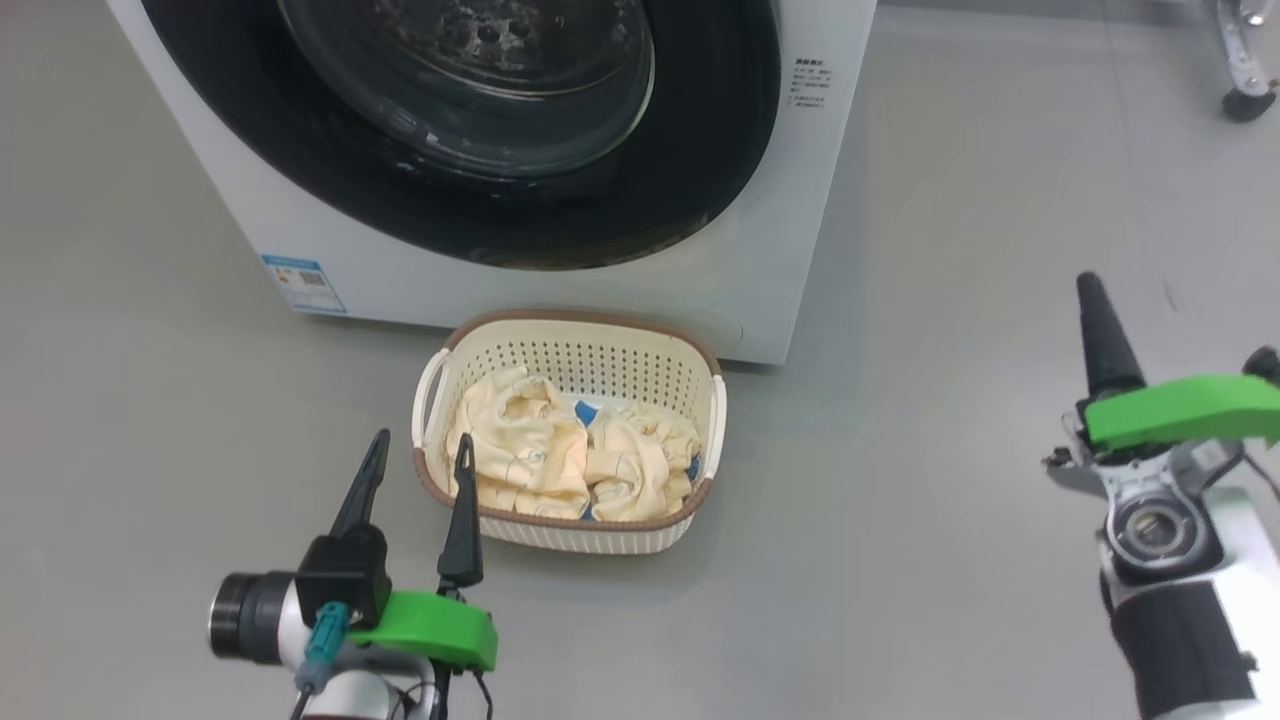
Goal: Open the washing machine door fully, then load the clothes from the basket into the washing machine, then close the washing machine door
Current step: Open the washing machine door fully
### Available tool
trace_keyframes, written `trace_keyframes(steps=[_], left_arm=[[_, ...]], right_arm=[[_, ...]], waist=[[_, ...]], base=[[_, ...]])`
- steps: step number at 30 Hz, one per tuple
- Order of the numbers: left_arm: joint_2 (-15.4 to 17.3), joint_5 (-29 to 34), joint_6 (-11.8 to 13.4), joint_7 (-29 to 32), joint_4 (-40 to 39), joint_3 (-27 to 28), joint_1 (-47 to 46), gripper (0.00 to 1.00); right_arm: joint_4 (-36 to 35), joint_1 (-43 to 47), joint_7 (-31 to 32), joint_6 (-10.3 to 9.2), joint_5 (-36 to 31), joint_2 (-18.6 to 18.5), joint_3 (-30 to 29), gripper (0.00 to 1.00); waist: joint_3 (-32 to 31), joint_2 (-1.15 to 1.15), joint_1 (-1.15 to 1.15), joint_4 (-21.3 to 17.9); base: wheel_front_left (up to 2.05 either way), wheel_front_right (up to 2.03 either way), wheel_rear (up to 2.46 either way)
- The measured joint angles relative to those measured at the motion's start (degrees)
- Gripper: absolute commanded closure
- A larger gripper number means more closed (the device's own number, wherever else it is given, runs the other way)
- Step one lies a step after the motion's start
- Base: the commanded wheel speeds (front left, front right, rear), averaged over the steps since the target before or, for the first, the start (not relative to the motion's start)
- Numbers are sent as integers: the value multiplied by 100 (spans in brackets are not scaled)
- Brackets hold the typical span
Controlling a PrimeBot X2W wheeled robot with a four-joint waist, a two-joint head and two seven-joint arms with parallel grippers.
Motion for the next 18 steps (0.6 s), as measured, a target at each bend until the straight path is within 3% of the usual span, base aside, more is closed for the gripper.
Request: trace_keyframes(steps=[4, 18], left_arm=[[-1, -124, 68, -15, -76, -132, -240, 0], [-10, -526, 361, -16, -203, -693, -868, 0]], right_arm=[[-26, -493, 348, -1, 435, -348, -10, 100], [74, -2393, 1282, -1, 889, -1468, 509, 100]], waist=[[298, 0, 0, 83], [1398, 0, 1, 447]], base=[[0, 0, 0], [0, 0, 0]])
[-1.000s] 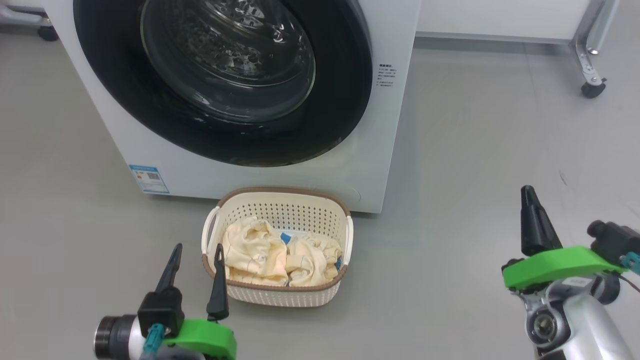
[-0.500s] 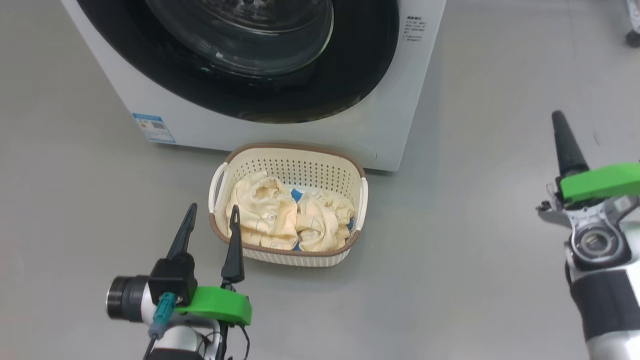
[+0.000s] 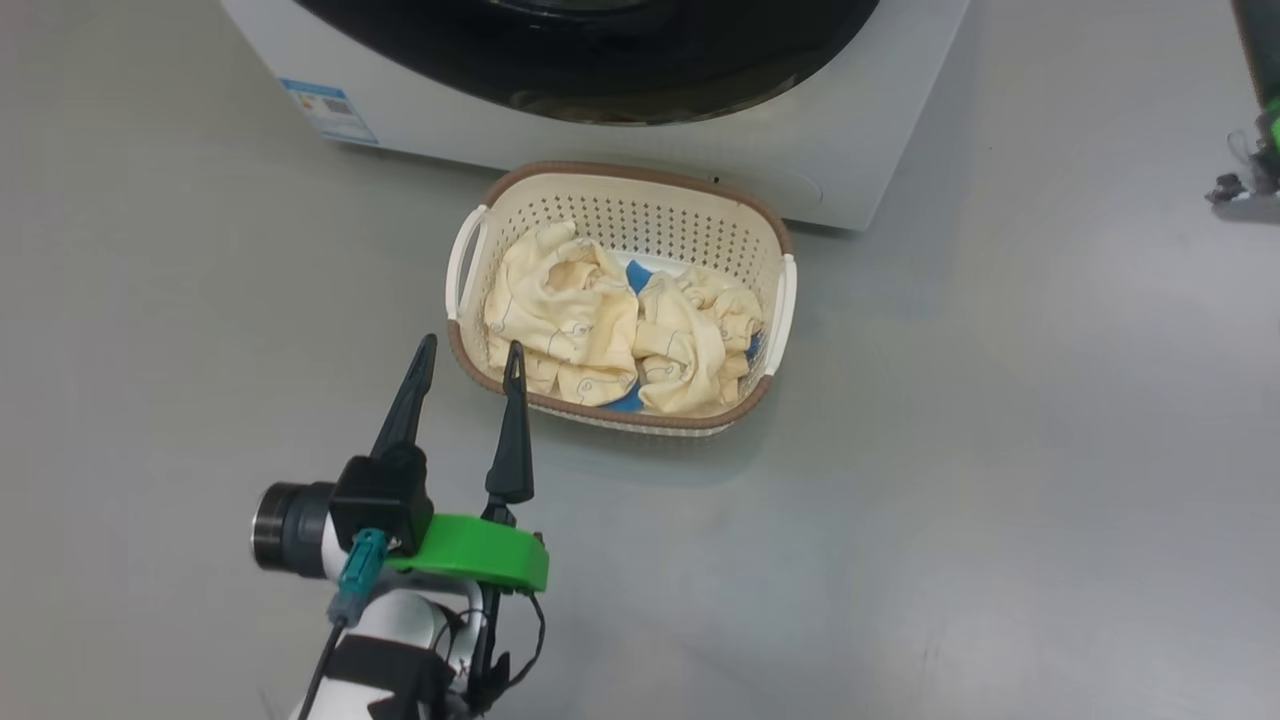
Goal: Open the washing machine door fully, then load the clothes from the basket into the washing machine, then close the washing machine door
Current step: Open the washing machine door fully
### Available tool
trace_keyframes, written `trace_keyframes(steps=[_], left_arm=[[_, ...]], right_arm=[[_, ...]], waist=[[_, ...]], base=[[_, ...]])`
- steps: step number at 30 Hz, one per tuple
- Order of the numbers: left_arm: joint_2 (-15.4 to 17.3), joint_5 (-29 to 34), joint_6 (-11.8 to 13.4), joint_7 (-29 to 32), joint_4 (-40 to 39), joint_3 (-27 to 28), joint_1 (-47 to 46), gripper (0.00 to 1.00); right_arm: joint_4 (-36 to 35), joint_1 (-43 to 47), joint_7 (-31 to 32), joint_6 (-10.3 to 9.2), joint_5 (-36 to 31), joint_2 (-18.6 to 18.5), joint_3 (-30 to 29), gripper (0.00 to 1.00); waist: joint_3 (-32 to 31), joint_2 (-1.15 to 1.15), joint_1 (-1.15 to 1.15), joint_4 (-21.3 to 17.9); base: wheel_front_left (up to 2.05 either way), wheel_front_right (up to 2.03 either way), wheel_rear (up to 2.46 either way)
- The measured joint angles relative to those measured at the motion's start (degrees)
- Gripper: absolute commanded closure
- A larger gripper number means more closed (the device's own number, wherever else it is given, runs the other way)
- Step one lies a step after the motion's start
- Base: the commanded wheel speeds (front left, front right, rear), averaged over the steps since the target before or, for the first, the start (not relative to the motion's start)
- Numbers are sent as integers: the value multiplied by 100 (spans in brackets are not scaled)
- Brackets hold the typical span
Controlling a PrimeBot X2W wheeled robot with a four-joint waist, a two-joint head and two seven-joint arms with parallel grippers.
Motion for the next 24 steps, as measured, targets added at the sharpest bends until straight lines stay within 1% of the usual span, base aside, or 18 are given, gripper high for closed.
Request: trace_keyframes(steps=[3, 11, 18, 24], left_arm=[[-1, -89, 93, 0, -45, -154, -98, 0], [-5, -298, 226, 0, -241, -411, -319, 0], [-9, -487, 296, 0, -279, -621, -425, 0], [-14, -590, 394, 0, -423, -771, -591, 0]], right_arm=[[120, -349, 214, 0, 152, -131, 118, 100], [464, -1255, 738, 0, 517, -385, 412, 100], [890, -1859, 1213, 0, 983, -435, 530, 100], [1172, -2293, 1480, 0, 1104, -464, 683, 100]], waist=[[162, 0, 0, 119], [543, 0, -1, 416], [796, 0, -1, 624], [985, 0, -1, 766]], base=[[0, 0, 0], [0, 0, 0], [0, 0, 0], [0, 0, 0]])
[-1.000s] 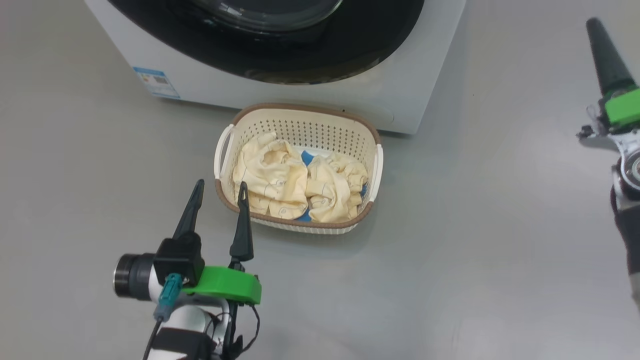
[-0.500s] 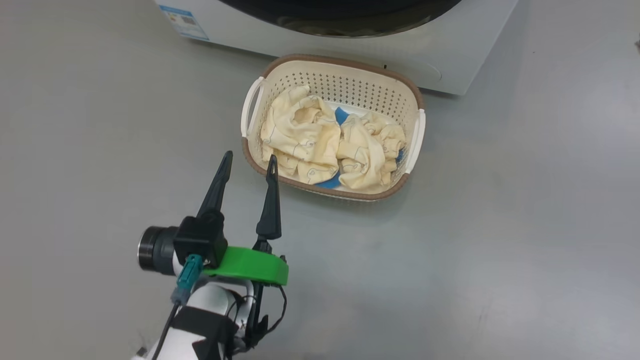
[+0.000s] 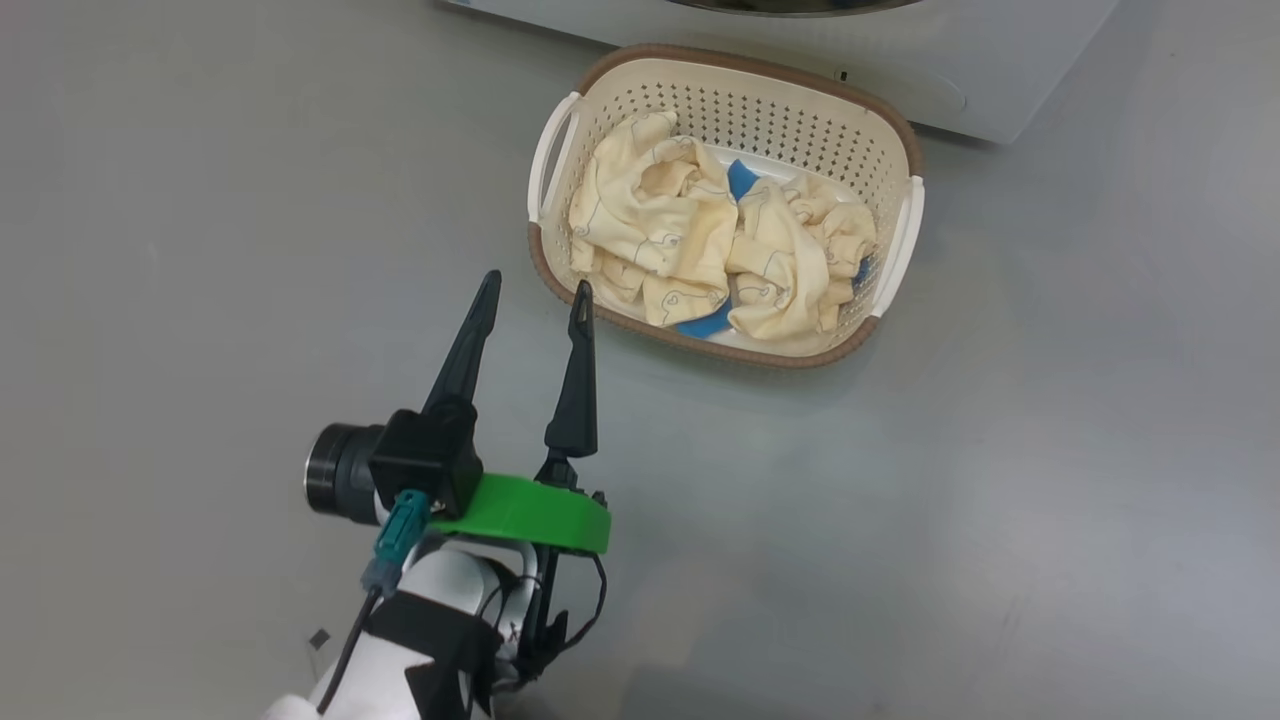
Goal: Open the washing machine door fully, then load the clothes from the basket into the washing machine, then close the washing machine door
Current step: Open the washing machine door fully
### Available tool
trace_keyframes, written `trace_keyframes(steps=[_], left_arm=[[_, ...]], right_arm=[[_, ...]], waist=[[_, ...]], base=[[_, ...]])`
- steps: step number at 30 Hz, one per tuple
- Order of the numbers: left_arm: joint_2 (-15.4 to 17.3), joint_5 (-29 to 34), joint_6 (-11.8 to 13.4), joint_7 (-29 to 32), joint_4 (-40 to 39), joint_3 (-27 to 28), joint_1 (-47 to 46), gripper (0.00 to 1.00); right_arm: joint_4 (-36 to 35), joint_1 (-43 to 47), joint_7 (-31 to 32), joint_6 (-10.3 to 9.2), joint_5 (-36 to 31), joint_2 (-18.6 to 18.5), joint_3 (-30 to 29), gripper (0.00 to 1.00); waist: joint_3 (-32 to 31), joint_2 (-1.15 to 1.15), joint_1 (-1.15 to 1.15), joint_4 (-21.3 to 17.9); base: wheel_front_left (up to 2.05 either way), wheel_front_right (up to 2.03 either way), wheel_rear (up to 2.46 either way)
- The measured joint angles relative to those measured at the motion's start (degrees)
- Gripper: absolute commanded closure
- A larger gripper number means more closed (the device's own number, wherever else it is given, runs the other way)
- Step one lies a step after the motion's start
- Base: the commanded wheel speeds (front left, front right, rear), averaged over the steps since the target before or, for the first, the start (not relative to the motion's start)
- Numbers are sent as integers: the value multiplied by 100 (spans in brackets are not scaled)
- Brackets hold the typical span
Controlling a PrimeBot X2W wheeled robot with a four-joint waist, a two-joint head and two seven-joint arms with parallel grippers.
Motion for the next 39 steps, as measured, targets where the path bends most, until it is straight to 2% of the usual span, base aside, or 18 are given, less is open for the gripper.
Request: trace_keyframes(steps=[7, 28, 39], left_arm=[[-2, -137, 5, 0, -1, -108, -41, 0], [-5, -353, 57, 0, -20, -364, -173, 0], [-5, -354, 73, 0, -59, -370, -219, 0]], right_arm=[[399, -406, 453, 0, 433, 100, 43, 100], [1679, -1428, 1182, 0, 779, 413, 120, 100], [1913, -1530, 1440, -1, 834, 422, 145, 100]], waist=[[153, 0, 0, 106], [388, 0, 0, 268], [367, 0, 0, 317]], base=[[0, 0, 0], [0, 0, 0], [0, 0, 0]])
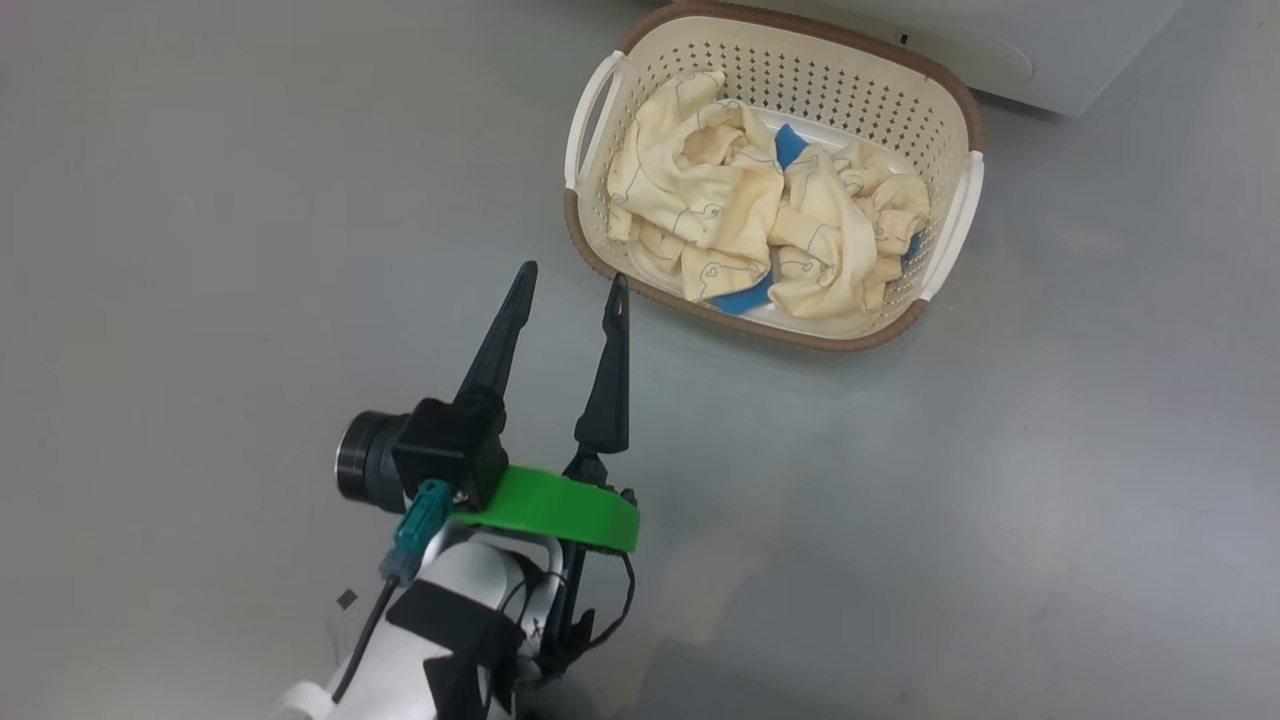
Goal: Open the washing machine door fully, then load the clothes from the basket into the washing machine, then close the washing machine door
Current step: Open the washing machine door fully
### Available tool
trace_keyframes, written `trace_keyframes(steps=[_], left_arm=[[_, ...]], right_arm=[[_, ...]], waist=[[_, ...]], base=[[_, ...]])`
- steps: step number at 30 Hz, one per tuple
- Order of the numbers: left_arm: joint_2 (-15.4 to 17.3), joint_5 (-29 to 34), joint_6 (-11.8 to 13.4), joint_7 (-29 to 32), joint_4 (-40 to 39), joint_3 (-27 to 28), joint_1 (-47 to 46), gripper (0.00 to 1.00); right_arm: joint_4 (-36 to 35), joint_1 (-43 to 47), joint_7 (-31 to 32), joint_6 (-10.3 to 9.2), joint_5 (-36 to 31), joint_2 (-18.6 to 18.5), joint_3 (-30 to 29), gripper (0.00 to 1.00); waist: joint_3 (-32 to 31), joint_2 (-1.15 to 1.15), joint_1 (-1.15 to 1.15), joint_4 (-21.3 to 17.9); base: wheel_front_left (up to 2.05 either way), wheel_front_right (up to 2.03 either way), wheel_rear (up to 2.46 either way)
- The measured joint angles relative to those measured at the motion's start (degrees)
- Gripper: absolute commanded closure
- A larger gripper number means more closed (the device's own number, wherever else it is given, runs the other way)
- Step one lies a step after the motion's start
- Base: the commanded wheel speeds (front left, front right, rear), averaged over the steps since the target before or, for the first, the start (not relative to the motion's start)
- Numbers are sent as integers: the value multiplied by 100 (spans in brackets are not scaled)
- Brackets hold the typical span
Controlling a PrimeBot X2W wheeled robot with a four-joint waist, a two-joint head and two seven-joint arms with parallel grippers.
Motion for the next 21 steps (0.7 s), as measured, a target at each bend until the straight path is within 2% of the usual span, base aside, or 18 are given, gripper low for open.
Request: trace_keyframes(steps=[21], left_arm=[[0, 9, -11, 0, 60, 13, 7, 0]], right_arm=[[-33, 359, 453, -14, 51, 174, 199, 100]], waist=[[-277, 0, 0, -139]], base=[[0, 0, 0]])
